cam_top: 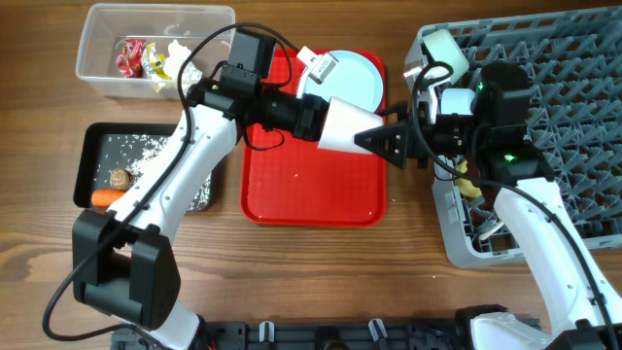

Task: Sort waste into correct bins and load items into the dishwasher rack
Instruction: 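Hand the pink cup from the left gripper to the right gripper, then place the pink cup in the dish rack with the right gripper, then grasp the rim of the light-blue plate with the right gripper, then lift the light-blue plate and stand it upright in the dish rack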

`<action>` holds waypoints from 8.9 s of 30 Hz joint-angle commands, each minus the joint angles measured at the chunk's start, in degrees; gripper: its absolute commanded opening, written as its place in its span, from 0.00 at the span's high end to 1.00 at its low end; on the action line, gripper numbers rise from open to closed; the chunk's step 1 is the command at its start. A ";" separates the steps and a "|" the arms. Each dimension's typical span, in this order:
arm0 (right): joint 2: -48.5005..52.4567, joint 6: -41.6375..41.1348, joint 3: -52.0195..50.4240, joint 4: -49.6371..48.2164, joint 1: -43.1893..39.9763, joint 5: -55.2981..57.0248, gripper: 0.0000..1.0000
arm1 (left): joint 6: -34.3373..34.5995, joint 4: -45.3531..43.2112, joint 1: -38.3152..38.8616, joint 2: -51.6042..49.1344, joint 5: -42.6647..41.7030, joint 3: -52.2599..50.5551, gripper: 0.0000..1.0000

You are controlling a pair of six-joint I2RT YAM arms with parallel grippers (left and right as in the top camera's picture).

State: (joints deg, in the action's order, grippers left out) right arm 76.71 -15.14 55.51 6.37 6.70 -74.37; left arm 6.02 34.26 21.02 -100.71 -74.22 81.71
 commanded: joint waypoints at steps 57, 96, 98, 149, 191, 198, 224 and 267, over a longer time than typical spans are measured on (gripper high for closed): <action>-1.53 1.07 1.88 20.20 -15.08 31.91 0.50 | -1.31 4.24 -0.28 -0.35 38.71 0.04 0.34; 0.13 -4.66 18.97 52.72 -33.62 74.34 0.53 | -1.31 7.87 -0.24 -7.32 52.87 -0.28 0.29; 1.75 -4.74 18.97 52.81 -33.64 74.84 0.53 | -1.31 7.87 -0.24 -8.20 52.87 -0.28 0.30; -3.80 -3.41 29.00 56.43 -9.29 65.26 0.00 | 11.26 -8.48 4.68 -17.40 66.73 -0.28 0.30; 44.30 -31.43 28.85 24.44 11.89 70.86 0.57 | 21.46 8.68 -9.51 -6.88 70.66 -0.28 0.20; 47.36 -31.47 28.85 24.30 11.89 70.03 0.68 | 21.46 8.81 -9.51 -6.88 70.66 -0.28 0.19; 37.40 -16.68 29.05 27.61 11.17 73.42 0.96 | 21.44 9.29 -9.53 -6.88 70.69 -0.28 0.00; 10.95 32.85 29.00 13.66 -9.33 113.46 0.96 | 21.46 9.31 -9.53 -6.88 70.66 -0.28 0.00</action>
State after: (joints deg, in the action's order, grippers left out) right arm 83.64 7.66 84.25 22.72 -1.41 44.84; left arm 27.33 43.53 11.51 -107.77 -4.12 81.43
